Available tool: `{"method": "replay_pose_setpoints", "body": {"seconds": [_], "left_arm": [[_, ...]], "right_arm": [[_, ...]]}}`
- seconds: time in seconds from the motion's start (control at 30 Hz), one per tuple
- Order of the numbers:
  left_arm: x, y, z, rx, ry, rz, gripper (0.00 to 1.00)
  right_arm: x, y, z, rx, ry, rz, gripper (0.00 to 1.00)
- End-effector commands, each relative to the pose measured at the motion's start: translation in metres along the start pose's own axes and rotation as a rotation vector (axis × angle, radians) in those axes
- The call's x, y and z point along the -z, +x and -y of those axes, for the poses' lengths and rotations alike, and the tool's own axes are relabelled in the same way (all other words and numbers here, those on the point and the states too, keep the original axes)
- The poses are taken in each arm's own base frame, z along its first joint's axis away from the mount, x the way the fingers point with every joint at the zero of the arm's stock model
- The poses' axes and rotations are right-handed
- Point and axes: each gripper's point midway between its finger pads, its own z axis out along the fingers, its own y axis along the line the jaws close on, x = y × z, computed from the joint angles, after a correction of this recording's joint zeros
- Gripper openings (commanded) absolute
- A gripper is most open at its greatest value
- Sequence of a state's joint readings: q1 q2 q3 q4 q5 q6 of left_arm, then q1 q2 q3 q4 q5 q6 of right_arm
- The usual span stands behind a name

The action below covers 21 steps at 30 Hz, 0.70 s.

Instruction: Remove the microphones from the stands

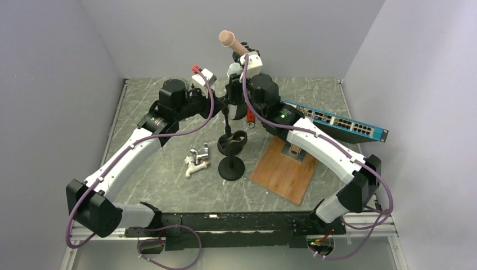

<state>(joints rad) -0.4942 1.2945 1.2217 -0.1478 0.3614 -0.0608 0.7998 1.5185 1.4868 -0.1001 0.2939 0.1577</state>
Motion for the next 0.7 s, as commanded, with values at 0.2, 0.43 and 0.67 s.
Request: {"method": "replay_pose_setpoints", "body": {"seconds": [0.2,0.43,0.67], "left_arm": [[0.001,0.001,-0.004,-0.015,-0.010,-0.034,0.00],[-0.009,0.012,-0.005,0.045,-0.002,-0.071,0.00],[-0.032,0.054,-0.003,0.083,-0.004,-0.174,0.00]], "right_arm": [[0.020,-0.149,0.004,0.020,0.042,0.296,0.00],[0.063,-0.179,0.025,0.035,0.097,0.384,0.00],[0.129,-0.165,0.059,-0.041,0.158,0.456,0.00]]}}
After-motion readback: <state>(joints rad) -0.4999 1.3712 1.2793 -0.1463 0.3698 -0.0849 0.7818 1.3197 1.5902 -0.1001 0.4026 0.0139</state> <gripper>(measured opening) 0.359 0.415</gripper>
